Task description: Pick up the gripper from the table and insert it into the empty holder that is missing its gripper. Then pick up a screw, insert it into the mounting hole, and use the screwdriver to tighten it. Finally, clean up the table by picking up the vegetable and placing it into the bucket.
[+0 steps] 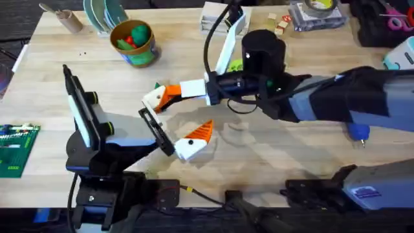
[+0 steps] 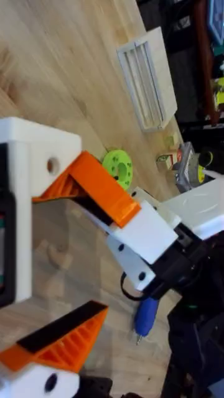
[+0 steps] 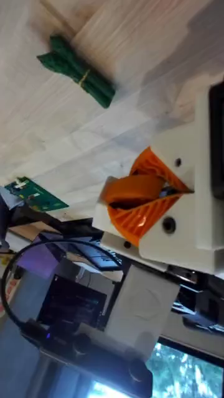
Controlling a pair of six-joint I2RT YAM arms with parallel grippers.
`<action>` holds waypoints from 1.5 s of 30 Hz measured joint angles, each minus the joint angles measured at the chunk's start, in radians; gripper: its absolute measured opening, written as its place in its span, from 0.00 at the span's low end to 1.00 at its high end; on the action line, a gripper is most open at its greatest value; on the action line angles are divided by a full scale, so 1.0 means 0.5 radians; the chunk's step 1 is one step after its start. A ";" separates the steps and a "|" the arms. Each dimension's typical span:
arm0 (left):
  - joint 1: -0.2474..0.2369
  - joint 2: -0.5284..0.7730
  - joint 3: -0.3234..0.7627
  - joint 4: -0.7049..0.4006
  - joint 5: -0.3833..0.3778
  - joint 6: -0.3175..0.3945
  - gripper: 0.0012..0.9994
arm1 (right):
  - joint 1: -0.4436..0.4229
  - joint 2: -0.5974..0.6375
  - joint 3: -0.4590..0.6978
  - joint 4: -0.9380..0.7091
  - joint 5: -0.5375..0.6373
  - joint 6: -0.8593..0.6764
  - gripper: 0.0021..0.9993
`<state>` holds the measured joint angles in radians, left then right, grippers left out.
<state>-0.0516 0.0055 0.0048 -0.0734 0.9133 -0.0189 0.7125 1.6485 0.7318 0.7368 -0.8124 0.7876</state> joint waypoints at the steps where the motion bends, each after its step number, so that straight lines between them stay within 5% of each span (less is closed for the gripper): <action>1: 0.004 0.000 0.000 0.000 -0.008 0.000 0.99 | 0.001 0.015 0.015 0.000 -0.005 -0.004 0.01; 22: 0.030 0.000 -0.001 -0.002 0.021 0.006 0.99 | -0.066 0.116 0.105 -0.024 -0.233 -0.023 0.01; 45: 0.030 0.000 -0.001 -0.001 0.000 0.005 0.99 | -0.028 0.116 0.105 -0.008 -0.127 -0.075 0.01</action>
<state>-0.0364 0.0055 0.0044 -0.0737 0.9134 -0.0166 0.6987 1.7065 0.7845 0.7330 -0.8761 0.7502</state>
